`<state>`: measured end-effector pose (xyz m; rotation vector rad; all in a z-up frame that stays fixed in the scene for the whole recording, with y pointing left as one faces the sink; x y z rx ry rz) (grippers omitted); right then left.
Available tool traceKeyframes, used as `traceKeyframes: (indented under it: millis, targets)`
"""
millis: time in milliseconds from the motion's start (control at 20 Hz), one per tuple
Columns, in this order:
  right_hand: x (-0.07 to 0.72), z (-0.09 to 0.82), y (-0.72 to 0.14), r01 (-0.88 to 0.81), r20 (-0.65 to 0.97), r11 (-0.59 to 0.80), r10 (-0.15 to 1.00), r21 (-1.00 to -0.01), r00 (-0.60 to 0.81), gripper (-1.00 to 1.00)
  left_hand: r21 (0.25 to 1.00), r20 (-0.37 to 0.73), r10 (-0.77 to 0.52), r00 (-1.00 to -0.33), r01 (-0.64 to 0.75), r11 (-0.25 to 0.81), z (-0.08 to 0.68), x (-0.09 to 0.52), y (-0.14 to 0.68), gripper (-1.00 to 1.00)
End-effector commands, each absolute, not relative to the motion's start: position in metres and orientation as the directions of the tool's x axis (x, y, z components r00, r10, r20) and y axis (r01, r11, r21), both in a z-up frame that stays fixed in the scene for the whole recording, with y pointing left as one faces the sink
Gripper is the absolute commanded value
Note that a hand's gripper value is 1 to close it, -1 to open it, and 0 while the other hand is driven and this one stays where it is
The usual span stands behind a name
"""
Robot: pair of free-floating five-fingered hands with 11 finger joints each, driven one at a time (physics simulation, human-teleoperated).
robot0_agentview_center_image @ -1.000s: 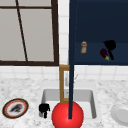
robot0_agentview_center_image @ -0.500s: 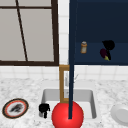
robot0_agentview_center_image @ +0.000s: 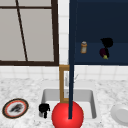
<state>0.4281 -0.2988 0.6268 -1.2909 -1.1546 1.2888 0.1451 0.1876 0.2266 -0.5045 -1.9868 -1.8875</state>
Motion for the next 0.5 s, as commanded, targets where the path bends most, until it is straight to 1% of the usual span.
traceKeyframes:
  millis: [0,250,300,350,400,450]
  targets:
    - [0.4345,0.6332,-0.2922,-0.082,-0.031,-0.038,0.996,-0.996,-0.085,-1.0,0.873,0.486,0.015,-0.874,0.486,0.047,0.2266,0.1451,0.1876,0.0]
    - [0.4407,0.6394,-0.2857,-0.082,0.0,-0.006,0.997,-0.997,-0.075,-1.0,0.873,0.486,0.015,-0.874,0.486,0.047,0.2266,0.1451,0.1876,0.0]
    - [0.4385,0.641,-0.2896,-0.047,0.009,0.006,0.998,-0.999,-0.059,-1.0,0.873,0.486,0.015,-0.874,0.486,0.047,0.2266,0.1451,0.1876,0.0]
    - [0.4384,0.6386,-0.2923,-0.003,-0.016,-0.016,1.0,-1.0,-0.021,-1.0,0.873,0.486,0.015,-0.874,0.486,0.047,0.2266,0.1451,0.1876,0.0]
    - [0.4388,0.6395,-0.2881,0.002,-0.074,-0.074,0.997,-0.997,0.001,-1.0,0.873,0.486,0.015,-0.874,0.486,0.047,0.2266,0.1451,0.1876,0.0]
    - [0.439,0.64,-0.2876,0.003,-0.07,-0.07,0.998,-0.998,0.001,-1.0,0.873,0.486,0.015,-0.874,0.486,0.047,0.2266,0.1451,0.1876,0.0]
